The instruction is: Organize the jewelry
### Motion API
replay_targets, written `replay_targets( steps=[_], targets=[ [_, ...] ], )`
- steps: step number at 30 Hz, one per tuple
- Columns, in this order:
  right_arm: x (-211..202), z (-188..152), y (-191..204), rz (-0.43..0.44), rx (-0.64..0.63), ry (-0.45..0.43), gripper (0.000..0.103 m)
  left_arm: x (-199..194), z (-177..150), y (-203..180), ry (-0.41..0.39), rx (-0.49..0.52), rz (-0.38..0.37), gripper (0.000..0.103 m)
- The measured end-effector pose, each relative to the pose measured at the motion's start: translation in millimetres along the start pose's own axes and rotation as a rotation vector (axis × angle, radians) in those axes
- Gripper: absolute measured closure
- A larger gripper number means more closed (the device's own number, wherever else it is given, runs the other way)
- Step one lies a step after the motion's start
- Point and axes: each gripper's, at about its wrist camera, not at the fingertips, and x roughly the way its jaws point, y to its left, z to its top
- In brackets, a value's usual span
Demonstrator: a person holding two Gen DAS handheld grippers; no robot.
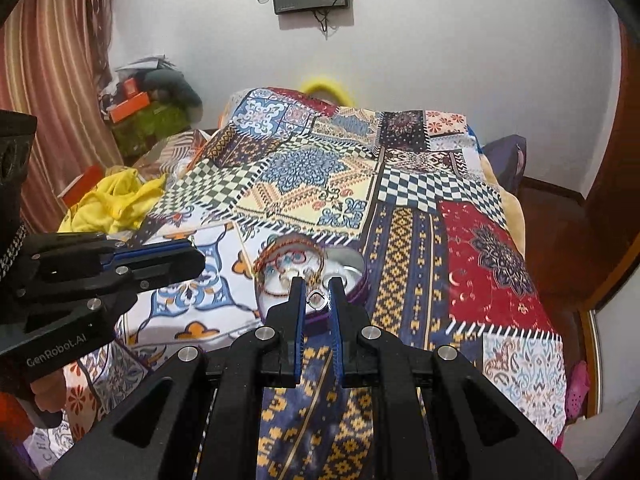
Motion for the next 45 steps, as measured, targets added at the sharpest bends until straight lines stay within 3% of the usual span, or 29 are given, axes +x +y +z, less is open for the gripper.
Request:
replay_targets(
  steps=[9, 23, 34, 39, 45],
  targets=[
    [15, 11, -10, 0.015, 0.018, 0.006, 0.093, 31, 3, 0, 0.05, -0.011, -0.028, 0.098],
    [46, 6, -19, 0.059, 0.04, 0.116, 0.093, 65, -6, 0, 0.128, -0.019, -0.061, 0.098],
    [45, 8, -20, 0.067, 0.056, 0.159, 0.091, 59, -6, -1, 0.117, -0.01, -0.052, 0.098],
    [31, 13, -16, 0.041, 0.04, 0.124, 0.083, 44, -5, 1, 0.085, -0.021, -0.027, 0.09],
    [3, 18, -4, 0.0, -0.002, 0.062, 0.079, 16, -2, 5, 0.041, -0.031, 0.006, 0.09]
  ],
)
